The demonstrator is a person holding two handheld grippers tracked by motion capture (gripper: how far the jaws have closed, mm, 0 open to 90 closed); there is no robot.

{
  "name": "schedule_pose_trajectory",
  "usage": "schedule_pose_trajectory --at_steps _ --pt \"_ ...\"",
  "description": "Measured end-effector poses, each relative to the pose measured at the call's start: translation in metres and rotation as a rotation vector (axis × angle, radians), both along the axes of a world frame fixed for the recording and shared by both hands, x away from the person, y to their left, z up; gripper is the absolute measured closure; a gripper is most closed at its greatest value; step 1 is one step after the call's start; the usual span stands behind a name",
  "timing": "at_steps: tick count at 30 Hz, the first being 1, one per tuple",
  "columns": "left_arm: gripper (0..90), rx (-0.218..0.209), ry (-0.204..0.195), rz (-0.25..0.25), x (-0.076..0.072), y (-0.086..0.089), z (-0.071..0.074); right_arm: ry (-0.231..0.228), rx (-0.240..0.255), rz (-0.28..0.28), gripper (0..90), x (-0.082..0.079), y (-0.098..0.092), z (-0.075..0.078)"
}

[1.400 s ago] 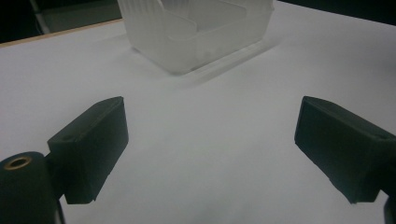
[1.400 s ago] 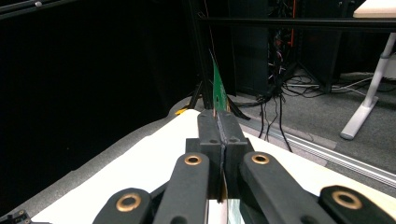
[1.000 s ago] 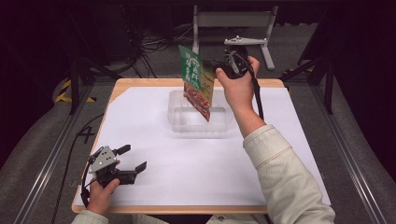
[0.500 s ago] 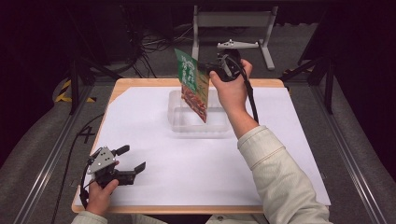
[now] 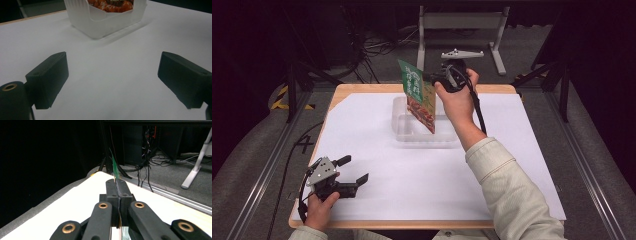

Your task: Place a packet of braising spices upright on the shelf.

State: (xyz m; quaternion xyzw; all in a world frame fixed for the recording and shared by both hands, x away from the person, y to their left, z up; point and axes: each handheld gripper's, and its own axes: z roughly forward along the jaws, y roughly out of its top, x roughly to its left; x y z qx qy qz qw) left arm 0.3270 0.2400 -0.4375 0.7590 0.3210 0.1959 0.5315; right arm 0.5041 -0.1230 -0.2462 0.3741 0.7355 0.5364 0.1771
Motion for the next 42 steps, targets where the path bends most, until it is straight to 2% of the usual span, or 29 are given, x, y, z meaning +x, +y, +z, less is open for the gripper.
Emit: schedule_pose_trajectory --at_steps 10,15,24,28,39,42 --pt "10.5 0.0 0.001 -0.002 0.0 0.0 0.0 0.012 -0.02 0.006 90.0 0.002 0.004 -0.009" --pt "10.5 0.001 0.002 -0.002 0.001 0.0 0.0 0.018 -0.013 0.012 90.0 0.001 0.004 -0.012" --pt "10.5 0.003 0.003 -0.003 0.001 -0.001 0.0 0.026 -0.009 0.011 90.0 0.0 -0.001 -0.017" --pt "10.5 0.005 0.003 -0.006 0.001 -0.001 0.0 0.039 -0.026 0.012 90.0 -0.001 -0.002 -0.021" --pt "10.5 0.007 0.004 -0.013 0.003 -0.004 0.0 0.048 -0.029 0.026 89.9 -0.006 -0.007 -0.026" --pt "10.5 0.004 0.007 -0.013 0.004 -0.005 0.0 0.048 -0.032 0.025 86.7 -0.006 -0.008 -0.026"
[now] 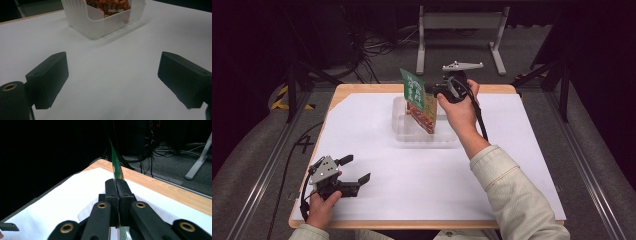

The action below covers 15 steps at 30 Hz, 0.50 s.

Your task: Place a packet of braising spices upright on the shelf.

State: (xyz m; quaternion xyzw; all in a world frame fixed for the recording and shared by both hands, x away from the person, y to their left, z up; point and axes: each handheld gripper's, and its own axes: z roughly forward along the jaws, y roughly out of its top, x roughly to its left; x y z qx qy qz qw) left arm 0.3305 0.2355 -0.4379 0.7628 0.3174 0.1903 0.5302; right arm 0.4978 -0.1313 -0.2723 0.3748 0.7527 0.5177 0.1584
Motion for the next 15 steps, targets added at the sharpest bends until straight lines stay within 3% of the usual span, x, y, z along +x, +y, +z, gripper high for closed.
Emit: schedule_pose_trajectory --at_steps 4,7,11,15 --pt "10.5 0.004 -0.002 -0.002 0.001 0.0 0.0 -0.015 -0.006 -0.002 75.3 -0.001 0.0 0.0" --pt "10.5 0.004 -0.001 -0.002 0.001 0.0 0.0 -0.039 0.021 0.006 65.0 -0.002 -0.001 0.002" --pt "10.5 0.003 -0.004 -0.003 0.001 0.0 0.0 -0.07 0.038 0.02 60.9 -0.006 -0.002 0.006" --pt "10.5 0.006 -0.002 -0.003 0.002 -0.001 0.0 -0.063 0.064 0.035 57.5 -0.01 -0.005 0.009"
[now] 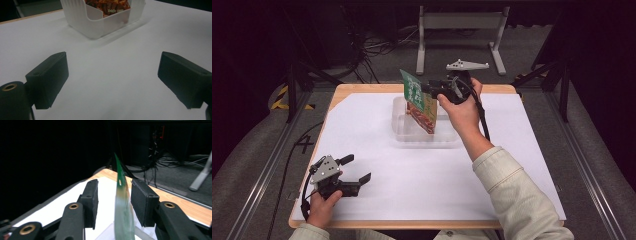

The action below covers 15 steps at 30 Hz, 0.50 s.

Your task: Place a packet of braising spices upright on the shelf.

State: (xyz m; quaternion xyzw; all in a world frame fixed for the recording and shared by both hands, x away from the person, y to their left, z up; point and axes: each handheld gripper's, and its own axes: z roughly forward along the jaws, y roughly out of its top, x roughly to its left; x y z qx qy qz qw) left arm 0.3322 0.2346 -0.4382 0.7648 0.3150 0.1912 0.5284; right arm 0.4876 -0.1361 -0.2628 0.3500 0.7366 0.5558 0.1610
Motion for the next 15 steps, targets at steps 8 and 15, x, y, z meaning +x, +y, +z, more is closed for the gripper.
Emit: schedule_pose_trajectory --at_steps 8,15 --pt "10.6 0.0 0.001 -0.004 0.002 -0.002 -0.001 -0.044 -0.017 0.018 58.0 -0.018 -0.01 0.012" --pt "10.5 -0.007 0.004 -0.005 0.004 -0.003 0.0 -0.074 -0.043 0.034 59.1 -0.038 -0.027 0.018"
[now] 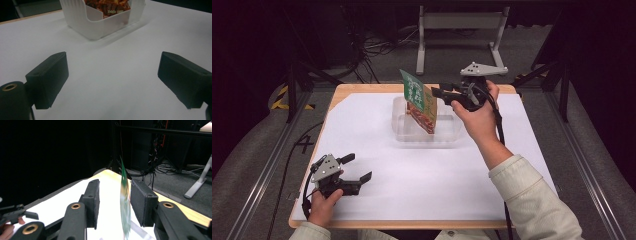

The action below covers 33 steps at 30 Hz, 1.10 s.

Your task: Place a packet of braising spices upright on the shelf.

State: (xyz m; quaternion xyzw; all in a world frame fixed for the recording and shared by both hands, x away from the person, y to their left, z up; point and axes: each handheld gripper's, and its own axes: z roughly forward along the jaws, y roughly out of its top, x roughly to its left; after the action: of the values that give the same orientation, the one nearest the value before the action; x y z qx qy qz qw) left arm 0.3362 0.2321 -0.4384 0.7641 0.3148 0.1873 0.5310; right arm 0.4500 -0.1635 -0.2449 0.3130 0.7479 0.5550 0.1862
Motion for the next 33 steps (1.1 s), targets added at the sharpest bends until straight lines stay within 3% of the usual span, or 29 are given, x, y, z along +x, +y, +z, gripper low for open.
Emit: schedule_pose_trajectory --at_steps 12,16,21,28,33 --pt "10.5 0.006 -0.005 -0.027 0.011 -0.009 0.001 -0.012 0.025 -0.036 54.9 -0.031 -0.051 0.0" --pt "10.5 0.005 0.002 -0.036 0.014 -0.012 0.001 -0.02 0.064 0.021 52.7 -0.037 -0.066 0.0" --pt "10.5 0.005 -0.004 -0.042 0.016 -0.013 0.001 -0.047 0.038 0.07 51.2 -0.049 -0.08 0.002" --pt "10.4 0.009 -0.011 -0.032 0.014 -0.01 0.003 -0.05 0.025 0.084 45.4 -0.059 -0.097 0.002" --pt "10.1 -0.006 -0.01 -0.024 0.014 -0.004 0.004 -0.072 0.07 0.123 33.2 -0.063 -0.109 -0.001"
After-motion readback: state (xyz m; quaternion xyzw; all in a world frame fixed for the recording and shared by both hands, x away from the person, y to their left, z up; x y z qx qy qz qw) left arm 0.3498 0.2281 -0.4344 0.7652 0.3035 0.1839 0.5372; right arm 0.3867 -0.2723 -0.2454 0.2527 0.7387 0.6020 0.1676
